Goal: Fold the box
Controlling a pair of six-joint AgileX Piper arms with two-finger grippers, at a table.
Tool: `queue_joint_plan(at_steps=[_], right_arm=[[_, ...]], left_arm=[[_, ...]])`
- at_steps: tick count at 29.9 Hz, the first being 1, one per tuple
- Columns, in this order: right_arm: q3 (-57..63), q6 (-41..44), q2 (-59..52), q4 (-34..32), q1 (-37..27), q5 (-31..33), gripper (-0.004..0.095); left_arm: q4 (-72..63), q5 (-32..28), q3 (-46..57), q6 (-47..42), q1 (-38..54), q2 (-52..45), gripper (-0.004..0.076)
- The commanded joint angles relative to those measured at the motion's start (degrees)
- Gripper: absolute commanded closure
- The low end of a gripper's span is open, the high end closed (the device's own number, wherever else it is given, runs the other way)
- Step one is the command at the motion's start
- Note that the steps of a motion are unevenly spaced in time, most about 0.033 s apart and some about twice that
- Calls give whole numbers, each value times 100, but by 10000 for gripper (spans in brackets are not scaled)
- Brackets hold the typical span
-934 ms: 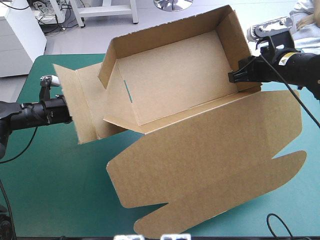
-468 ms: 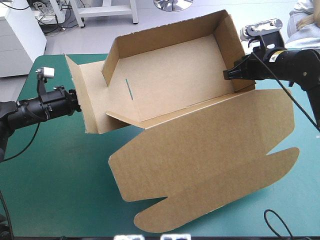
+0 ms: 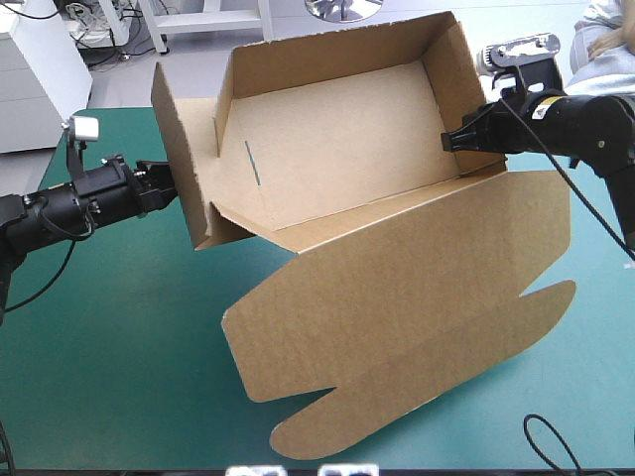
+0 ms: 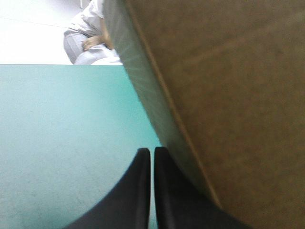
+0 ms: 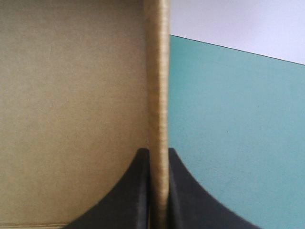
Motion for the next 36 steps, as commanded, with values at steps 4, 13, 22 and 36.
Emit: queue_joint_plan(at_steps=[4, 13, 22, 36], right_arm=[[-180, 57, -182, 136, -16, -481, 927], [-180, 123, -182, -181, -16, -527, 926], [-180, 260, -97, -579, -16, -429, 927], [-171, 371, 92, -633, 258, -591, 925]], left_arm=[[-576, 451, -624, -18, -533, -169, 712], [-586, 466, -666, -18, -533, -161, 710], [-714, 527, -666, -56, -533, -161, 710], [-650, 527, -703, -39, -533, -161, 710]])
